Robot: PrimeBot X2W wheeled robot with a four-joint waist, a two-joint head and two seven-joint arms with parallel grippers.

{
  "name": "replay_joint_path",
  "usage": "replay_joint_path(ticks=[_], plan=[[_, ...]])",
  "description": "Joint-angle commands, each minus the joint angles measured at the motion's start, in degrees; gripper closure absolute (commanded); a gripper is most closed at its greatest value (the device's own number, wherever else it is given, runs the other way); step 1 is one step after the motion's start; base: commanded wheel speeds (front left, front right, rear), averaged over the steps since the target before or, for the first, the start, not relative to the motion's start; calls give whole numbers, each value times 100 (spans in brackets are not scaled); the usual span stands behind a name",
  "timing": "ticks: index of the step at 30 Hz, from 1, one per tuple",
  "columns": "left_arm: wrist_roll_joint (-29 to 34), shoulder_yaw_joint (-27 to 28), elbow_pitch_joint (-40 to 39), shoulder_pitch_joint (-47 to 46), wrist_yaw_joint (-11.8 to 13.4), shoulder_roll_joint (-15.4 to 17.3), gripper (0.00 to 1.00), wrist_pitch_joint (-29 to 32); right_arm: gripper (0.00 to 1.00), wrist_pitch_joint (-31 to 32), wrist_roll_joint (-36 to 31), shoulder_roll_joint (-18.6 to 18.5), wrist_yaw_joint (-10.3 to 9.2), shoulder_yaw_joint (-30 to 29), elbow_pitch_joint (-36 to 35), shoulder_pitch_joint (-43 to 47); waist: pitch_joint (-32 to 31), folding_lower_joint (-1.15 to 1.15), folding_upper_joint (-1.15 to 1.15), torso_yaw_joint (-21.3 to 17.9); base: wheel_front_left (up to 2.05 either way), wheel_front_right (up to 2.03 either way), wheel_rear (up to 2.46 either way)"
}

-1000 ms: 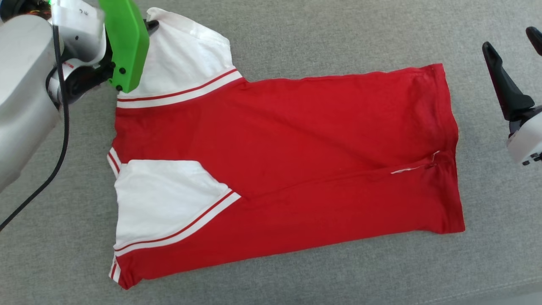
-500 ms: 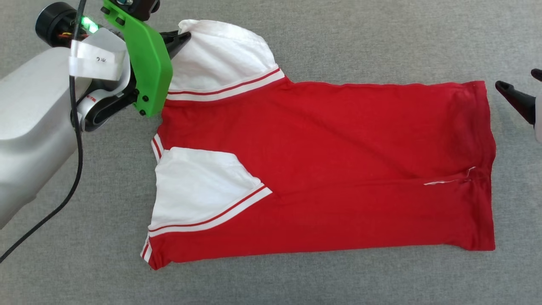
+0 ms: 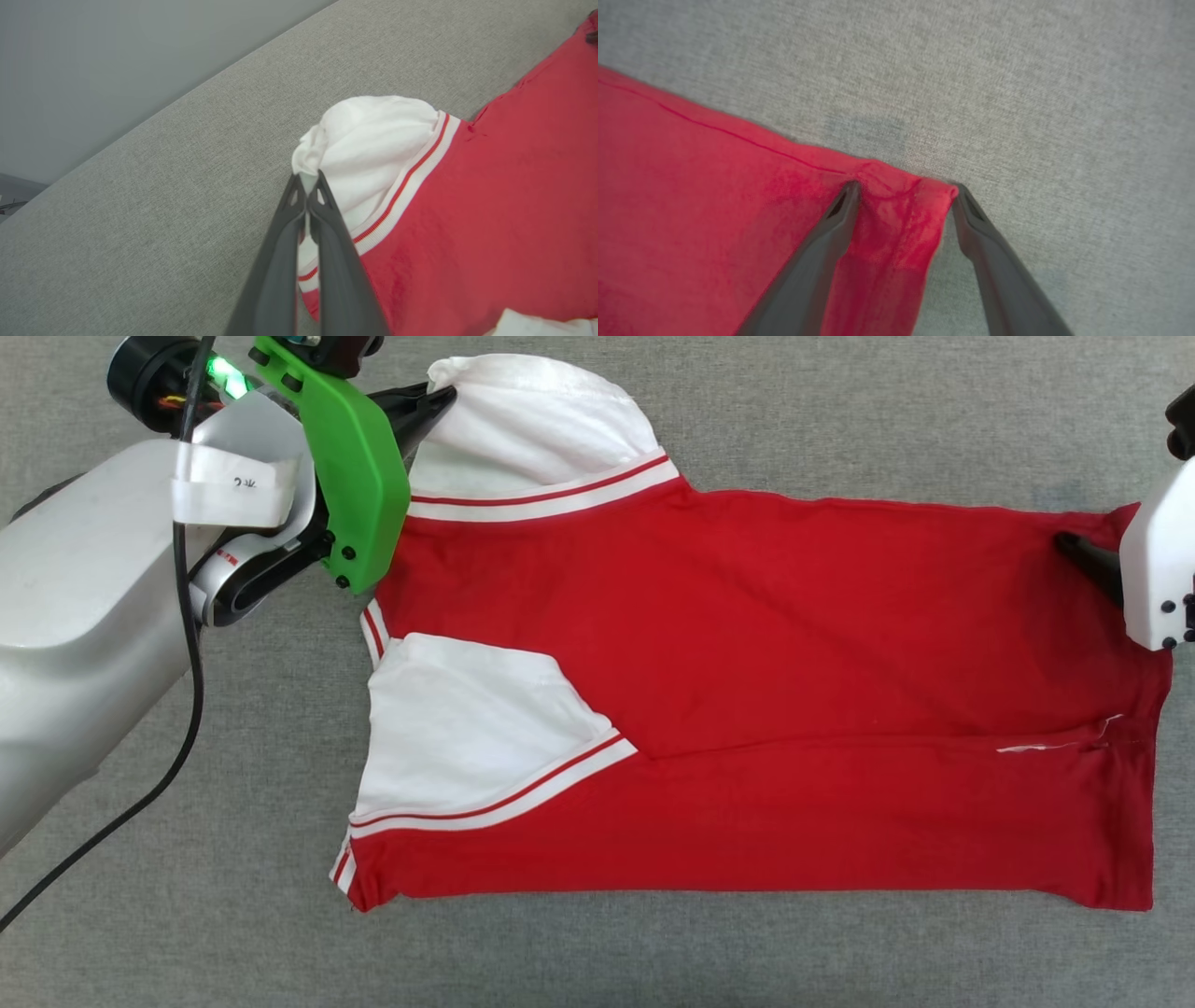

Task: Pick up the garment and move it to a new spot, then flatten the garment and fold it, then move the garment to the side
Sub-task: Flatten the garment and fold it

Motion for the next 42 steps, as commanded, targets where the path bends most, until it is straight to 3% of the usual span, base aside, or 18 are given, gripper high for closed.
replay_joint_path(ticks=[1, 2, 14, 21, 31, 42], plan=[[33, 32, 7, 4, 32, -17, 100, -68, 0, 20, 71, 135, 3, 206, 212, 139, -8, 0, 0, 23, 0, 0, 0], [35, 27, 24, 28, 32, -15, 100, -90, 99, -29, 116, 134, 3, 226, 261, 147, -36, 0, 0, 19, 0, 0, 0], [-25, -58, 145, 749, 84, 144, 100, -564, 100, -1930, 92, -11, 3, 383, 344, 224, -880, 0, 0, -87, 0, 0, 0], [-76, -126, -231, 1499, 357, 414, 100, -894, 100, -2806, -29, -72, 3, 302, 124, 895, -1330, 0, 0, -92, 0, 0, 0], [-272, -216, -939, 2706, 884, 770, 100, -1268, 100, -3335, -244, -37, 3, -76, -387, 2083, -1713, 0, 0, -74, 0, 0, 0], [-467, -291, -1129, 3793, 1239, 822, 100, -1502, 100, -3367, -388, 317, 3, -781, -1034, 3595, -1832, 0, 0, -64, 0, 0, 0]])
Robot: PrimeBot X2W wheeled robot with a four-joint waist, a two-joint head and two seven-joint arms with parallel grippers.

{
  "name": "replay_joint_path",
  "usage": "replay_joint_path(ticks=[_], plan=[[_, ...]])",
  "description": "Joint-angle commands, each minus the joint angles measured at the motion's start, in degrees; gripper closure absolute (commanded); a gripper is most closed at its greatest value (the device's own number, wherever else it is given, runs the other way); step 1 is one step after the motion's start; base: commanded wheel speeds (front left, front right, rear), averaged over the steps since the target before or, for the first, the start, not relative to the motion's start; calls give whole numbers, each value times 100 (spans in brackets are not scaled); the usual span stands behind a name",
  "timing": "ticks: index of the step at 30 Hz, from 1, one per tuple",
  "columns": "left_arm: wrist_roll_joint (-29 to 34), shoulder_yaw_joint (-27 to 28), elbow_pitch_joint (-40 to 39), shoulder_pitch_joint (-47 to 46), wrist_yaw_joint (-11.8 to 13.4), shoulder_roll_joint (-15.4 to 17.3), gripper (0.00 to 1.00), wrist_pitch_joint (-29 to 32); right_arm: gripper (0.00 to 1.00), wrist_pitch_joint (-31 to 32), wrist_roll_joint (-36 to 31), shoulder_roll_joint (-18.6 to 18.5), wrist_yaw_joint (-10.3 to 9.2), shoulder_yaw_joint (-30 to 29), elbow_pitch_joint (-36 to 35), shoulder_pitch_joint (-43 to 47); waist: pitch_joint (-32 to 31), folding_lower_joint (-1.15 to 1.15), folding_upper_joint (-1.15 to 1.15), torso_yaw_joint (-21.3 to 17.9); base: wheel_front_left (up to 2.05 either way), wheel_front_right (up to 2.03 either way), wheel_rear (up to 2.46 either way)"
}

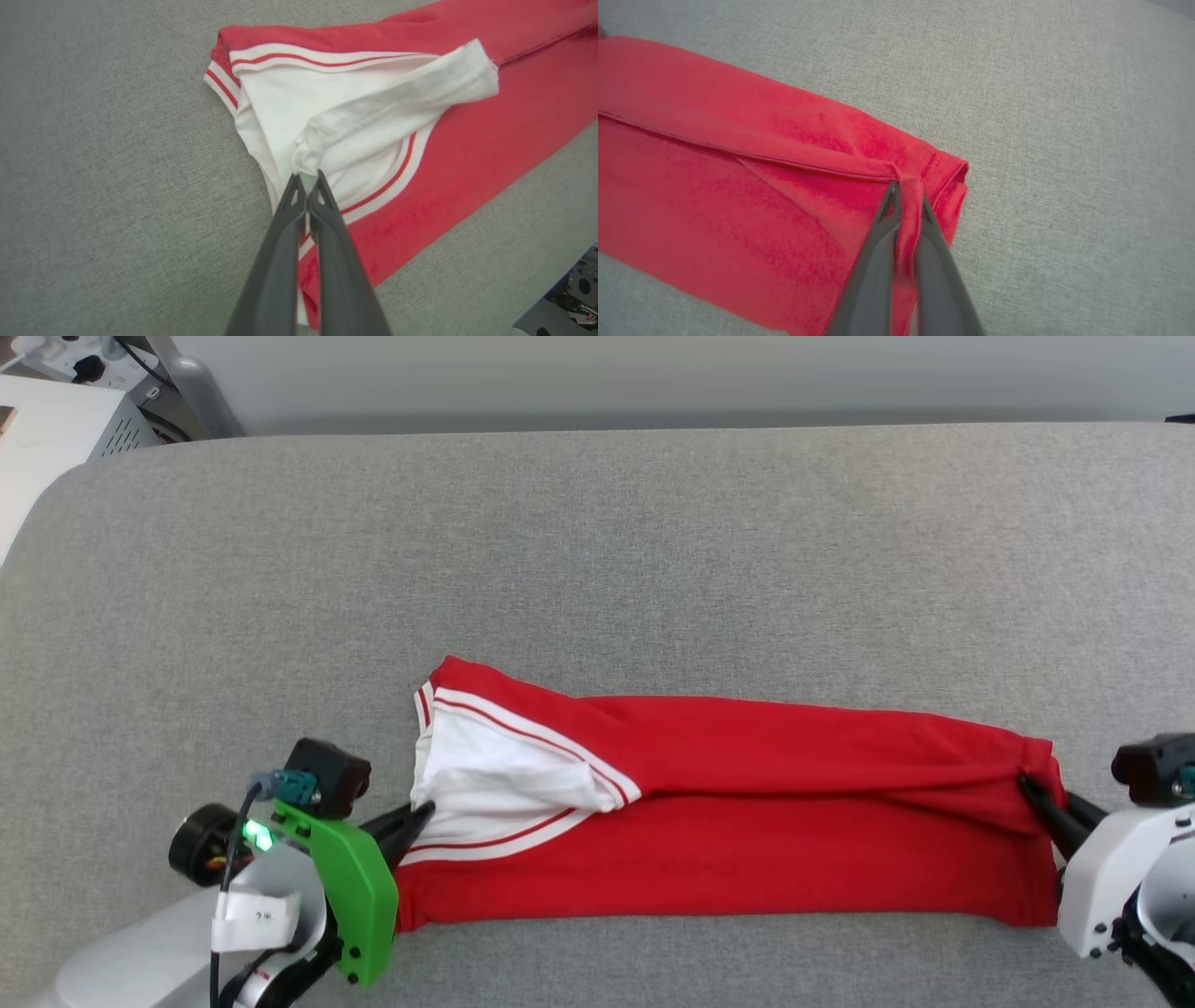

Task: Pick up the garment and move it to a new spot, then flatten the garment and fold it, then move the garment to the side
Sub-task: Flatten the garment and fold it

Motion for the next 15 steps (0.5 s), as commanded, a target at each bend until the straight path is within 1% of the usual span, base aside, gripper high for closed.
replay_joint_path(ticks=[1, 5, 9, 10, 11, 12, 15], plan=[[-39, -12, 22, 144, 64, 28, 100, -28, 100, -4, -40, 58, -4, -86, -31, 138, 20, 0, 0, -4, 0, 0, 0], [7, -28, 151, 290, 91, -83, 100, -6, 100, 56, -99, 214, -4, -214, 30, 376, 100, 0, 0, 9, 0, 0, 0], [84, -34, 347, 330, 88, -217, 100, -34, 100, 56, -83, 342, -4, -250, 97, 434, 134, 0, 0, 25, 0, 0, 0], [71, -12, 377, 348, 99, -253, 100, -95, 88, 57, -41, 374, -4, -265, 76, 438, 121, 0, 0, 23, 0, 0, 0], [68, 21, 394, 363, 123, -275, 73, -178, 52, 46, -5, 392, -4, -295, 49, 440, 101, 0, 0, 21, 0, 0, 0], [103, 77, 412, 371, 186, -292, 0, -332, 0, 6, 9, 388, -4, -335, -12, 437, 75, 0, 0, 21, 0, 0, 0], [239, 162, 435, 413, 356, -301, 0, -683, 0, -50, 95, 334, -4, -443, -268, 446, -16, 0, 0, 21, 0, 0, 0]])
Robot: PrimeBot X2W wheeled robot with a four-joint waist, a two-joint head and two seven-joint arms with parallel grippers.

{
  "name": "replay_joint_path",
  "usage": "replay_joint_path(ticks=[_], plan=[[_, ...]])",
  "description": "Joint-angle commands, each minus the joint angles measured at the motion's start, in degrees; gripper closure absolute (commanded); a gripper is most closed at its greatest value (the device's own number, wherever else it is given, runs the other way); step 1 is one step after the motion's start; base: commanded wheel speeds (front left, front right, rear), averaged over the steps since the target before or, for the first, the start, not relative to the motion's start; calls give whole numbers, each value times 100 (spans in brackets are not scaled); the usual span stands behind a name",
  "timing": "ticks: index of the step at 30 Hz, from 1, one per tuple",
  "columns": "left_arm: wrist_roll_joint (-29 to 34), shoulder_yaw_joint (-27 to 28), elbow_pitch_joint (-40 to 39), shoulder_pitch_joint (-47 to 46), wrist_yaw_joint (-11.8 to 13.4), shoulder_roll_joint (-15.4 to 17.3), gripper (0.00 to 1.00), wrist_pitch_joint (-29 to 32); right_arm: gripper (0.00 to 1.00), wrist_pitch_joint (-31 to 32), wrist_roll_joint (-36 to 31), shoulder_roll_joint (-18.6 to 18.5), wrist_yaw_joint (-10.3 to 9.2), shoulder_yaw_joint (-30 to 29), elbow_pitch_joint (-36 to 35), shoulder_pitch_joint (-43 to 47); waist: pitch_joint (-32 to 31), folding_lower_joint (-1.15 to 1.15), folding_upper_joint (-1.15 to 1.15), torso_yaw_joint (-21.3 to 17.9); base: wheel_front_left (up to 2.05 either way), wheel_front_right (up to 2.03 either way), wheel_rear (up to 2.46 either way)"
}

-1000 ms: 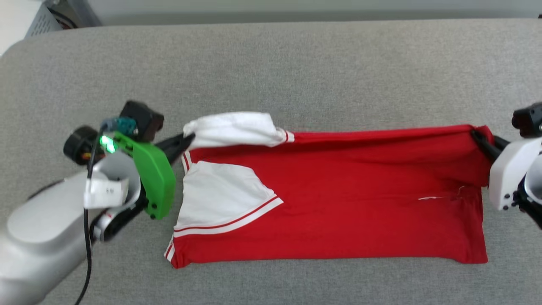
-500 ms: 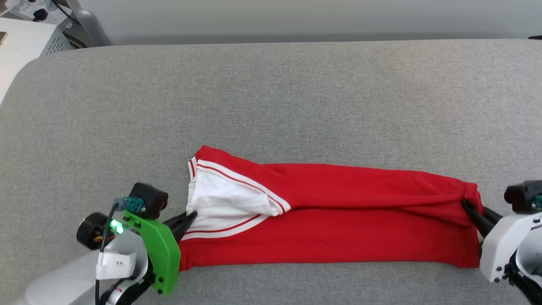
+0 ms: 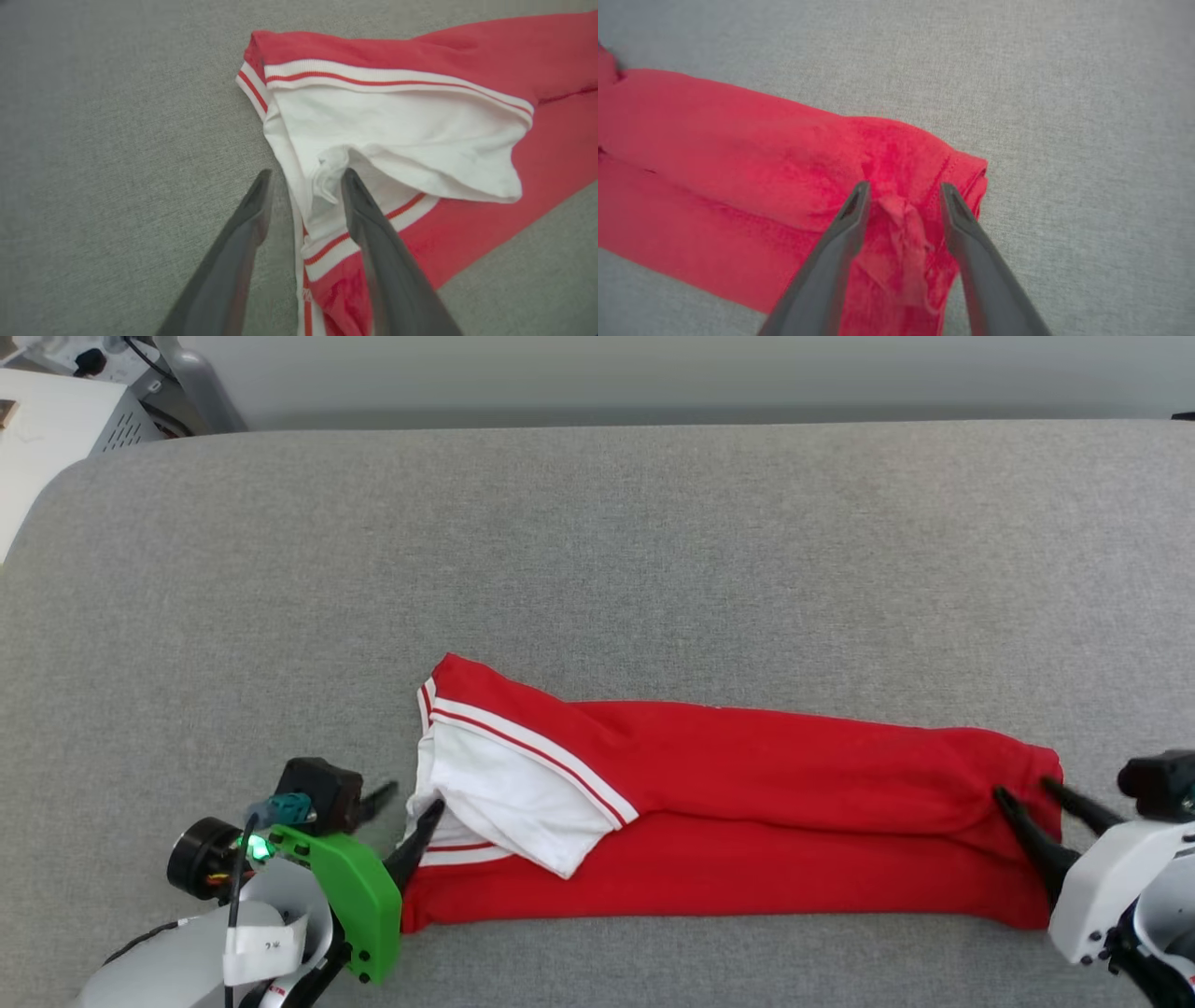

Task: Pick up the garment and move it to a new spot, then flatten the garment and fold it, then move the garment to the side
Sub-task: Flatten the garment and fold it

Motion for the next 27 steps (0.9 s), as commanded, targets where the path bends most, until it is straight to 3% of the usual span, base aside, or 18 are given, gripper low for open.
replay_joint_path(ticks=[1, 8, 15, 22, 27], plan=[[83, 72, 14, 121, 106, -11, 0, -190, 0, -17, 145, -45, -4, -93, -185, 58, -88, 0, 0, -8, 0, 0, 0], [460, 698, 1, 292, 751, -114, 0, -678, 0, 416, 698, -370, -4, -700, -821, 94, -208, 0, 0, 15, 0, 0, 0], [1529, 2063, -369, 884, 1269, -489, 0, -696, 0, 1572, 1645, -640, -4, -1097, -715, 255, -128, 0, 0, 121, 0, 0, 0], [2555, 3459, -630, 1668, 1431, -1084, 0, -697, 0, 2206, 2077, -546, -4, -1096, -278, 146, 34, 0, 0, 261, 0, 0, 0], [3261, 4287, -784, 2103, 1314, -1583, 0, -698, 0, 2268, 2003, -405, -4, -872, 88, 9, 151, 0, 0, 399, 0, 0, 0]])
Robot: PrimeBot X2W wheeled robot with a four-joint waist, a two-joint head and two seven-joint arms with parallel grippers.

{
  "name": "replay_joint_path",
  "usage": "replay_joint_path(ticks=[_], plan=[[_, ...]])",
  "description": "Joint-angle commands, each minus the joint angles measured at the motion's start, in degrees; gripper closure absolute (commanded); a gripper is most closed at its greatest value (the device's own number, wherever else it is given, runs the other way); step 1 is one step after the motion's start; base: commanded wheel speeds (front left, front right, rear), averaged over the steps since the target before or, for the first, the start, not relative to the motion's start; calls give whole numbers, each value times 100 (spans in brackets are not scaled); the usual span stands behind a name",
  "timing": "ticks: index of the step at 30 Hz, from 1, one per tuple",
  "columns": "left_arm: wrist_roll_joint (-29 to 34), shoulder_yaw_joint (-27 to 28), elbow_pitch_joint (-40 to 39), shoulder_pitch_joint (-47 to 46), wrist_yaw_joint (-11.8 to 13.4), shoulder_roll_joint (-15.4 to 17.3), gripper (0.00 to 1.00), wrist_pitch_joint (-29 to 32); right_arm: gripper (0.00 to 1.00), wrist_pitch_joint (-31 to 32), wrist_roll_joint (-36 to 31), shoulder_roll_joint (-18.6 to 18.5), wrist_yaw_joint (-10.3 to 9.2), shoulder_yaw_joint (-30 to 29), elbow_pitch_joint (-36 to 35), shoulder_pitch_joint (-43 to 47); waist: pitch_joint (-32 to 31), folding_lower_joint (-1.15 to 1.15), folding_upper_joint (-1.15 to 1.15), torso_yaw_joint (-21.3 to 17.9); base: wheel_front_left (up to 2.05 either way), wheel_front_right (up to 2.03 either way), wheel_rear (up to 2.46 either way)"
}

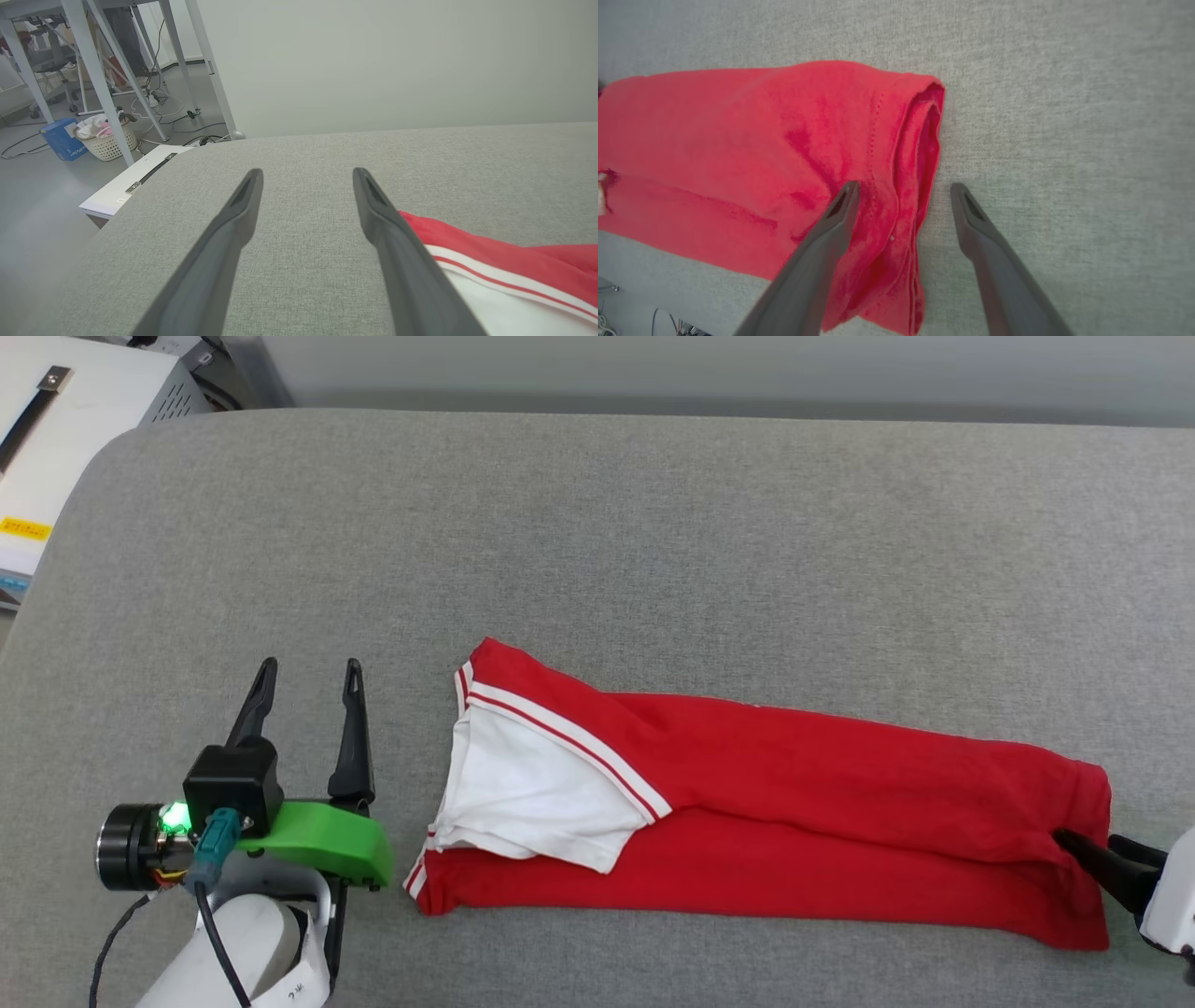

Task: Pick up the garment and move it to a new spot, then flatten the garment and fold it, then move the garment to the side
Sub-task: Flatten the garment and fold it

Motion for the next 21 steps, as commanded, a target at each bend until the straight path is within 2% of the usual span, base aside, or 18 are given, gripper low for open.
replay_joint_path(ticks=[1, 6, 11, 18, 19, 20, 21], plan=[[178, 187, -22, 170, -52, -139, 0, -33, 0, 5, -50, 31, -4, 60, 99, -140, 81, 0, 0, 79, 0, 0, 0], [825, 785, -100, 503, -342, -643, 0, -33, 0, 31, 23, 183, -4, 337, 499, -326, 145, 0, 0, 158, 0, 0, 0], [1411, 1154, -189, 747, -697, -1157, 0, -33, 0, 20, 212, 367, -4, 667, 614, -432, 165, 0, 0, 209, 0, 0, 0], [1995, 1510, -109, 1000, -1054, -1687, 0, -33, 0, -120, 244, 340, -4, 892, 757, -465, 83, 0, 0, 197, 0, 0, 0], [2059, 1576, -101, 1026, -1094, -1746, 0, -33, 61, -157, 241, 306, -4, 904, 773, -459, 62, 0, 0, 193, 0, 0, 0], [2110, 1631, -97, 1046, -1118, -1788, 0, -33, 99, -196, 233, 277, -4, 908, 785, -455, 45, 0, 0, 188, 0, 0, 0], [2167, 1696, -91, 1071, -1156, -1832, 0, -33, 100, -226, 234, 244, -4, 918, 797, -448, 22, 0, 0, 180, 0, 0, 0]])
